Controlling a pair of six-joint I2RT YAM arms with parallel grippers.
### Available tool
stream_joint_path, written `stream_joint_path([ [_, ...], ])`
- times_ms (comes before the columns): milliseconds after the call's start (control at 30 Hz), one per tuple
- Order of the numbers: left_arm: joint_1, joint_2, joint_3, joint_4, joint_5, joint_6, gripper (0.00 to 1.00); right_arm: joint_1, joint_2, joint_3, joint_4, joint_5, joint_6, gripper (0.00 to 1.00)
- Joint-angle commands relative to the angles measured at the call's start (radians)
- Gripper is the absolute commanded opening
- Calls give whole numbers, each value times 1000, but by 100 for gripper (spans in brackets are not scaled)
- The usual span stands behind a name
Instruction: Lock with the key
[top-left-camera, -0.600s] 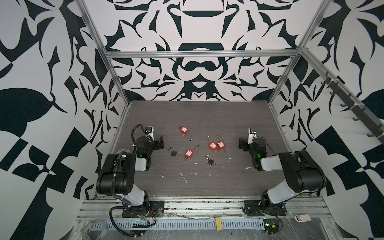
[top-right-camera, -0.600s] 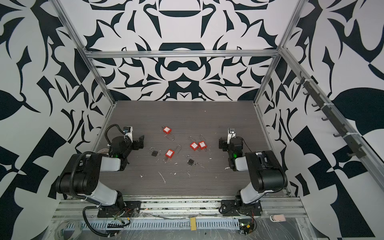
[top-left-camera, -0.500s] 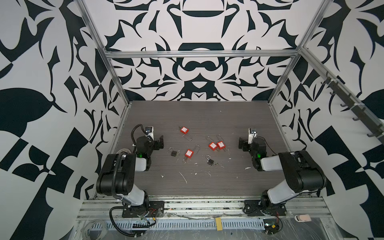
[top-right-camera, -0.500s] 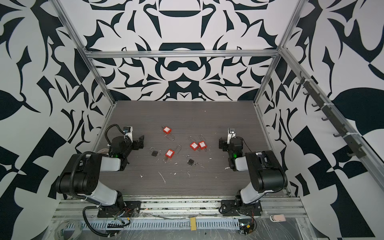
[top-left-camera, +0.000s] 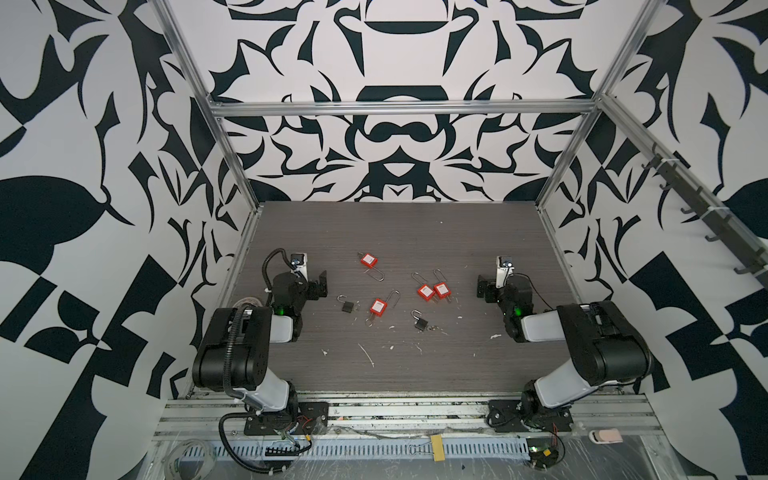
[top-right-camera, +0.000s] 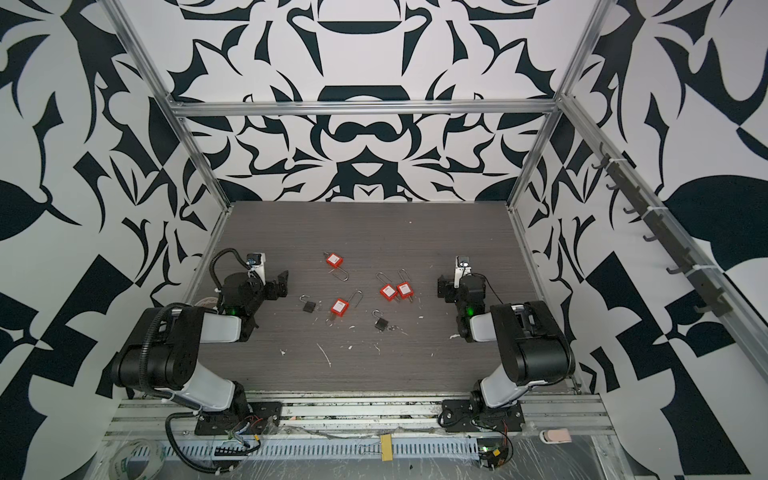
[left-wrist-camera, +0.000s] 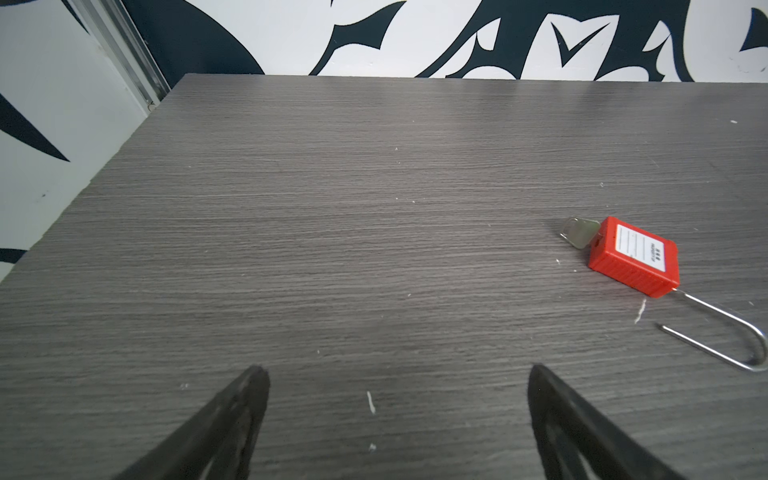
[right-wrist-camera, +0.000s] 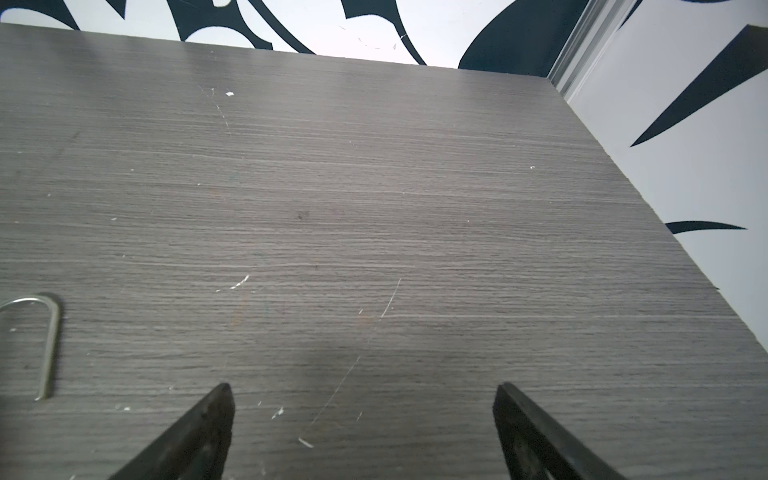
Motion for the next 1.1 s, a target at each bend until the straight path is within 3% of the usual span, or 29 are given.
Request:
stream_joint_path([
  [0, -2, 1, 9, 18, 0, -1, 99, 0, -16, 14, 31, -6, -7, 100],
  [633, -2, -6, -15, 64, -8, 2, 99, 0, -59, -37, 104, 31, 8, 99],
  [767, -2, -71, -27, 36, -44, -15, 100, 0, -188, 26, -116, -31, -18, 99],
  [967, -4, -294, 46, -268, -75, -57, 100, 2, -332, 202, -537, -233, -14, 92],
  [1067, -5, -426, 121, -504, 37, -74, 100, 32, -347, 330, -789, -290, 9, 88],
])
